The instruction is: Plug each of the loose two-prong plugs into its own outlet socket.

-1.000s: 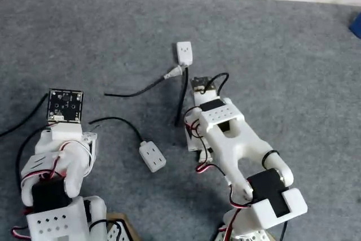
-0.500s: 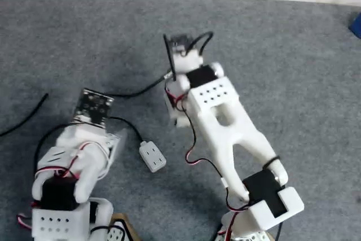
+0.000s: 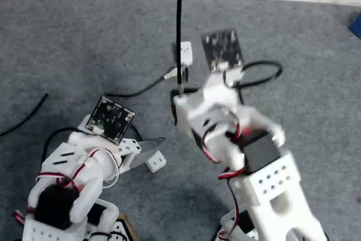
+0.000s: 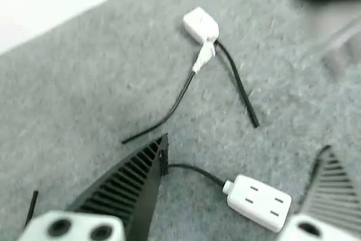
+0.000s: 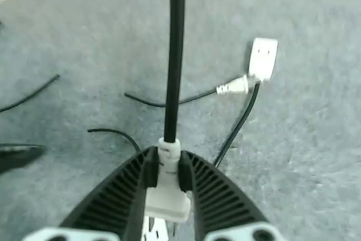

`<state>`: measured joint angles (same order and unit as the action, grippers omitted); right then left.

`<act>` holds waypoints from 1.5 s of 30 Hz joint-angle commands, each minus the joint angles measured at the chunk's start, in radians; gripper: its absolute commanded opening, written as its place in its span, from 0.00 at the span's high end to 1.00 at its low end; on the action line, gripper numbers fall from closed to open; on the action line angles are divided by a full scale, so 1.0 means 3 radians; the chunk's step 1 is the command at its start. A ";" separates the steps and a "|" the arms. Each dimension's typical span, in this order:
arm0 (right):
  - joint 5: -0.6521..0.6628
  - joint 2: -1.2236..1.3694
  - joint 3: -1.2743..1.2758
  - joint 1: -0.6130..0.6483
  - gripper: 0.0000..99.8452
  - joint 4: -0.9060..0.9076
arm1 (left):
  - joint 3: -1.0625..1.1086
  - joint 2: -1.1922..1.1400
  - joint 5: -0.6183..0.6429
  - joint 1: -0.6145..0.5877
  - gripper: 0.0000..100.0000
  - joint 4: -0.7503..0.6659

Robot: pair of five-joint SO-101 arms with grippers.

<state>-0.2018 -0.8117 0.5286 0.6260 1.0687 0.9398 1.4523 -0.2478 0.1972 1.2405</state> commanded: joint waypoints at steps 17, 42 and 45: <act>-0.0174 -0.0243 0.0437 0.0596 0.99 -0.0166 | 0.0003 -0.1578 0.0118 0.0110 0.58 -0.0951; 0.1130 0.0197 0.0345 0.0192 0.99 0.0785 | 0.0003 -0.1915 0.0092 -0.0120 0.58 -0.1192; 0.1263 0.0258 0.0335 0.0166 0.99 0.0964 | 0.0003 -0.1910 0.0092 -0.0110 0.58 -0.1192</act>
<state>0.1297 -0.7396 0.6467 0.6905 1.3111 0.9505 0.8753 -0.2217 0.1741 0.9045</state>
